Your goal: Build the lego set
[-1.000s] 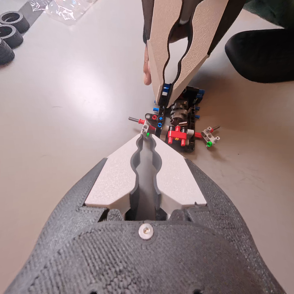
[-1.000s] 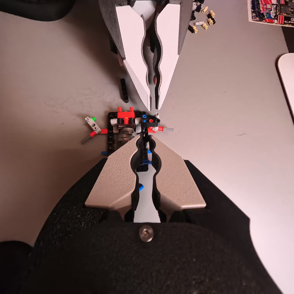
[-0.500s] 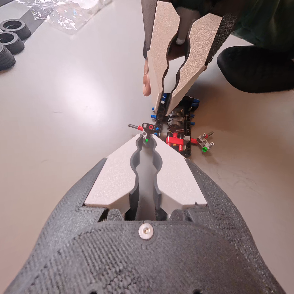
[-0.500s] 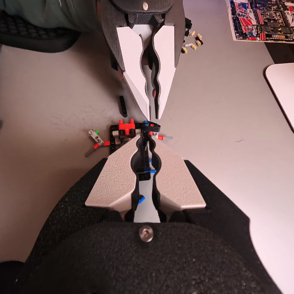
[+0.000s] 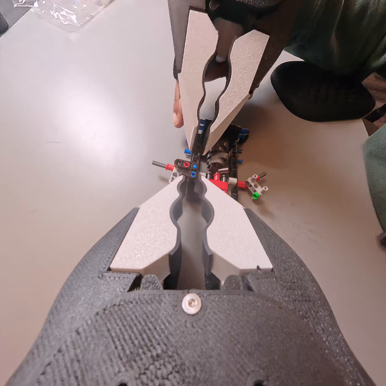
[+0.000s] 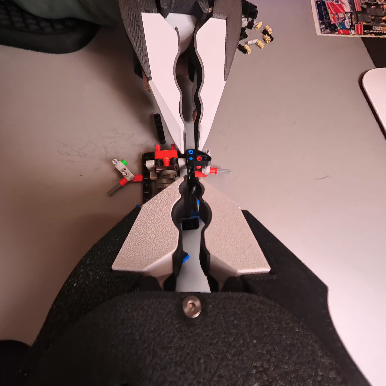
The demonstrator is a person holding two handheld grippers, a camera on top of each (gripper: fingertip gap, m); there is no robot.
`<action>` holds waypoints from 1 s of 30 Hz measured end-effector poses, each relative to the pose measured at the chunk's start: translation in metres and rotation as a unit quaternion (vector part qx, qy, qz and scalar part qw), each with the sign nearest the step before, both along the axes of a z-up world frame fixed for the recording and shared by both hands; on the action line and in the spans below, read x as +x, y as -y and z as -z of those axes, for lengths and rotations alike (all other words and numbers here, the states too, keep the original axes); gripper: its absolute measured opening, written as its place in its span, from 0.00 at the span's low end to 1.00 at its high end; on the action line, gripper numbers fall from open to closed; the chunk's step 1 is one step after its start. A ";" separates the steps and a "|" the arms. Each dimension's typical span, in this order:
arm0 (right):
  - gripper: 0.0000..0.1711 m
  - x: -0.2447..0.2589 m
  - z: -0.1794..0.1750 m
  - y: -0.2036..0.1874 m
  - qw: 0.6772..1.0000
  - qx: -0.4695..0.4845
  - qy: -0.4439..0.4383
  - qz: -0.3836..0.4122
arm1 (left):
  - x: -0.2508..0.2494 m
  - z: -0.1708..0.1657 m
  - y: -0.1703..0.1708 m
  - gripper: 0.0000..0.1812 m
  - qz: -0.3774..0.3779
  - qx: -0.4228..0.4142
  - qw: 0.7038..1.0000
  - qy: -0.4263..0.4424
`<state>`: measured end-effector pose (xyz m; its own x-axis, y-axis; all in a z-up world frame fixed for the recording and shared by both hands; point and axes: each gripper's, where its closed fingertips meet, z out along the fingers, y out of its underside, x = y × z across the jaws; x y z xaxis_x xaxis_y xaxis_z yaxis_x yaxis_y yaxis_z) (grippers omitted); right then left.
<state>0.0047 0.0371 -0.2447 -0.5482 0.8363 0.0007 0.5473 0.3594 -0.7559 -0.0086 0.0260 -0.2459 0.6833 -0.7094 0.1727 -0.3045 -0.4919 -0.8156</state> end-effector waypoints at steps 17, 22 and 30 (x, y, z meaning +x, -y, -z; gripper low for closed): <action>0.02 0.000 0.006 -0.002 0.998 0.033 0.040 -0.024 | -0.002 -0.013 -0.010 0.13 -0.023 0.040 0.999 0.004; 0.02 0.000 0.006 -0.001 0.998 0.028 0.039 -0.027 | 0.004 -0.003 -0.012 0.11 -0.018 0.037 0.999 -0.021; 0.03 -0.003 0.008 -0.002 0.999 0.022 0.035 -0.022 | 0.003 -0.001 -0.012 0.10 -0.036 0.013 0.999 -0.016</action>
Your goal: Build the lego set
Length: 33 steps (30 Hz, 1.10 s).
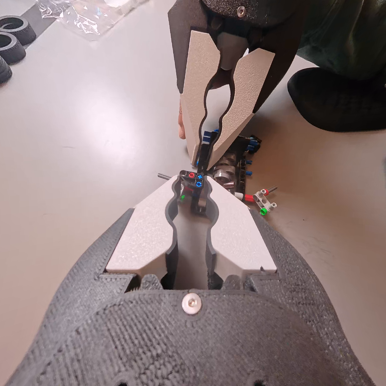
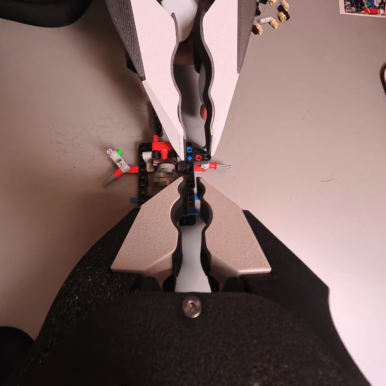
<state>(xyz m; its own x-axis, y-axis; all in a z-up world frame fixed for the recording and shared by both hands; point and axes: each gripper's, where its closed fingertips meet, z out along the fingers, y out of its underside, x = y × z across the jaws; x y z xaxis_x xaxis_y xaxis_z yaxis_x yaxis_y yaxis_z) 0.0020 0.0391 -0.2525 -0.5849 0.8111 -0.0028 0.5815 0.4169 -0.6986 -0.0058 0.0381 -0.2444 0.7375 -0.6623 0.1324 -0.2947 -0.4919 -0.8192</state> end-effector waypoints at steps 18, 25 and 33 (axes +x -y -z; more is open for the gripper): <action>0.00 -0.006 -0.003 0.005 1.000 0.016 0.005 -0.014 | 0.002 0.001 0.001 0.10 -0.017 -0.031 0.999 0.003; 0.06 -0.008 -0.013 0.004 1.000 0.012 -0.015 -0.005 | 0.001 0.002 0.001 0.10 -0.027 -0.043 0.999 0.010; 0.07 -0.013 -0.011 0.006 1.000 -0.003 -0.012 0.008 | 0.001 0.003 0.002 0.09 -0.034 -0.054 0.998 0.010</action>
<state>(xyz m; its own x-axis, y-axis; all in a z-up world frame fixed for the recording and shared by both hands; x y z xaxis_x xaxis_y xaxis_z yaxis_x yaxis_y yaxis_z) -0.0106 0.0330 -0.2411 -0.5714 0.8206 0.0057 0.5710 0.4026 -0.7154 -0.0046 0.0357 -0.2475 0.7761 -0.5927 0.2154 -0.2421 -0.5955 -0.7660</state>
